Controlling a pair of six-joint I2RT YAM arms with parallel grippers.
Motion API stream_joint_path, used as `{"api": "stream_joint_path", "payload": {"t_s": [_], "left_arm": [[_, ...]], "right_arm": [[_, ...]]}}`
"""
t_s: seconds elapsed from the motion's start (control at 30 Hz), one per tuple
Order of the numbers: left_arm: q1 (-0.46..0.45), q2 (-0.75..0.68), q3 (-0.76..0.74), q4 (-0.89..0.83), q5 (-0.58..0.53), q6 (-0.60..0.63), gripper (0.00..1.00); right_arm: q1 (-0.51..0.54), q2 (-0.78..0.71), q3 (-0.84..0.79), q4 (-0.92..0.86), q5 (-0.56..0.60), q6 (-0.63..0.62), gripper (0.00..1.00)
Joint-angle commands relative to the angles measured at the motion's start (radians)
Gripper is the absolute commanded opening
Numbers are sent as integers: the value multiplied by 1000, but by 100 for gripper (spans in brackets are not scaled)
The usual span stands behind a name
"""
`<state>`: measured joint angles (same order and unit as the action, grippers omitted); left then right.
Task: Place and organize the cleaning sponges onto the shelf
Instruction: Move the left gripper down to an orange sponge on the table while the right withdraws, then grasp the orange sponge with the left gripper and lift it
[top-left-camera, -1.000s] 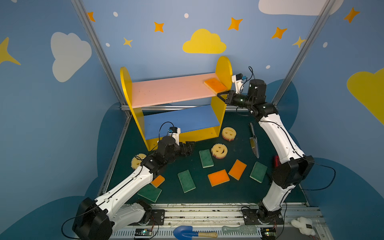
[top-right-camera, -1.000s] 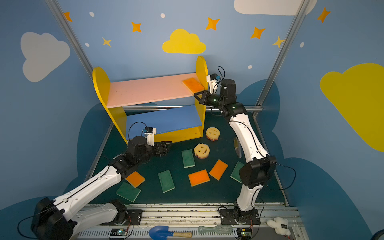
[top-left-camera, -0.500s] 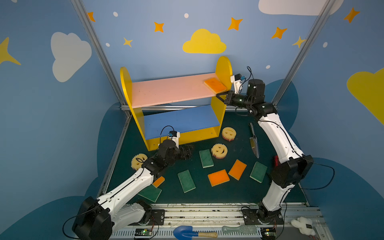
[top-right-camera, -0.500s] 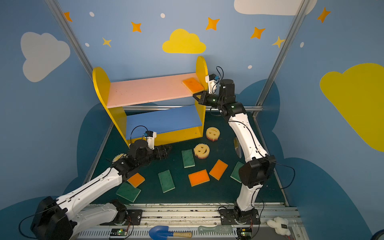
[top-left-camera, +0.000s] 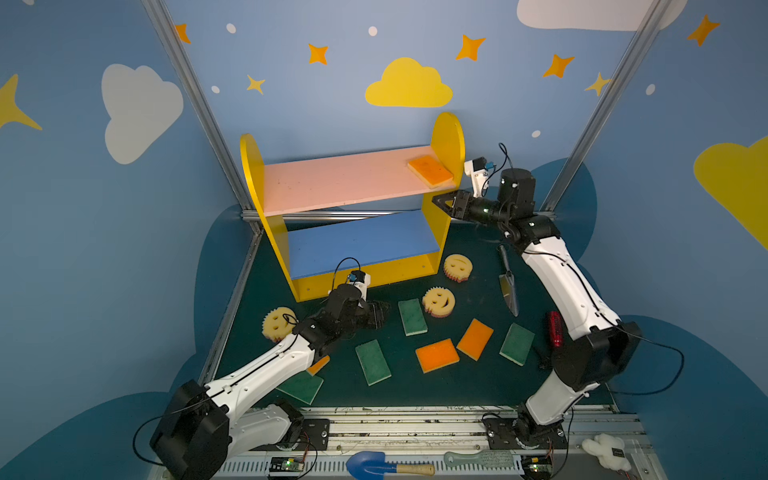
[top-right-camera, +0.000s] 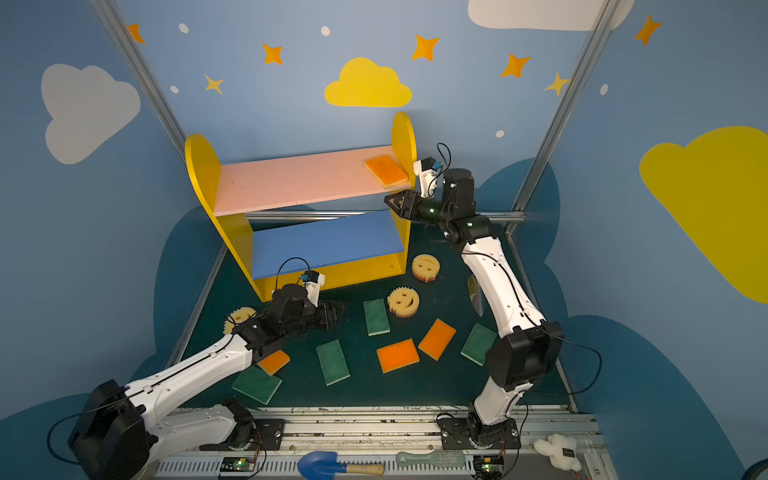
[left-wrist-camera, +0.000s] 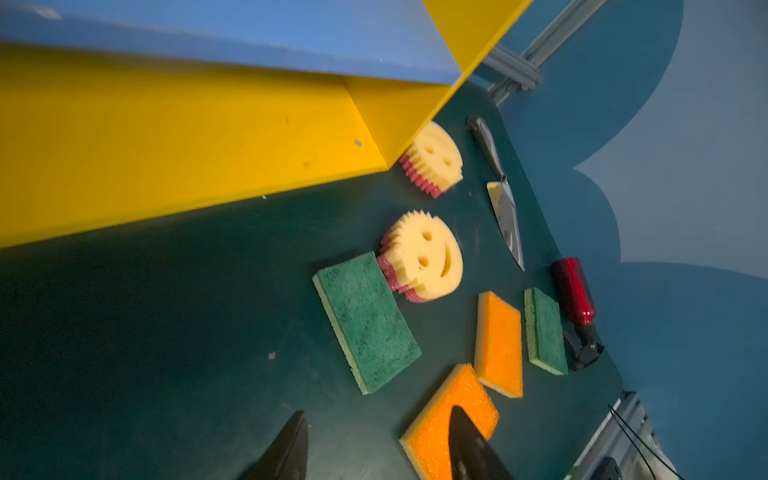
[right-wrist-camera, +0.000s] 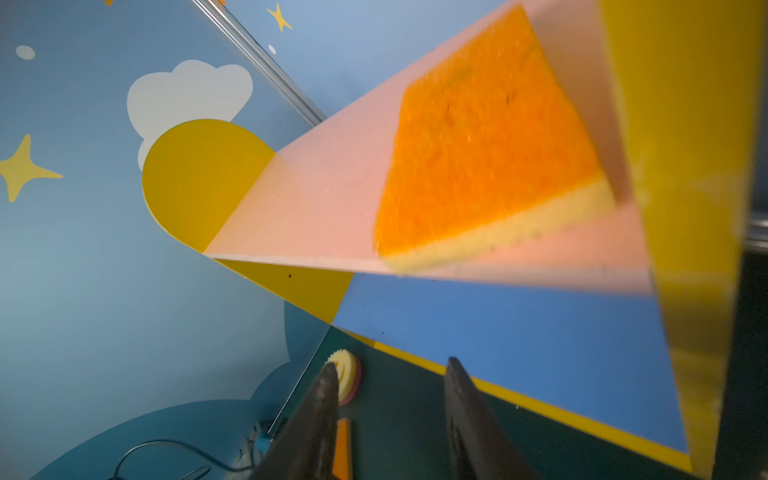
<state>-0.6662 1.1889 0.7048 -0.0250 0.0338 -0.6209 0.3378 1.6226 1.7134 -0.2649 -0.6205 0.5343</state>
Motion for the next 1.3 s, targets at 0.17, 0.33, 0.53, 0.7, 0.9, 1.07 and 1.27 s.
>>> {"api": "stream_joint_path", "payload": {"t_s": [0.17,0.33,0.53,0.7,0.9,1.07,1.27], "left_arm": [[-174,175,-35,106,-54,-100,62],[-246,306,-18,161,-35,-139,61],[-311,407,11,163,-33,-196,60],[-347,446,10,193,-82,-252,61],[-355,512,45,222,-76,-274,59],[-354,559,49,249,-61,-293,47],[-354,580,61,254,-63,-294,24]], "right_arm": [[-2,-249,-364,138,-10,28,54],[-17,-351,-524,106,16,4,56],[-61,-424,-690,134,31,32,56],[-75,-442,-753,153,40,44,56],[-87,-470,-758,86,48,40,57],[-102,-519,-816,113,57,32,58],[-116,-530,-833,121,52,32,58]]}}
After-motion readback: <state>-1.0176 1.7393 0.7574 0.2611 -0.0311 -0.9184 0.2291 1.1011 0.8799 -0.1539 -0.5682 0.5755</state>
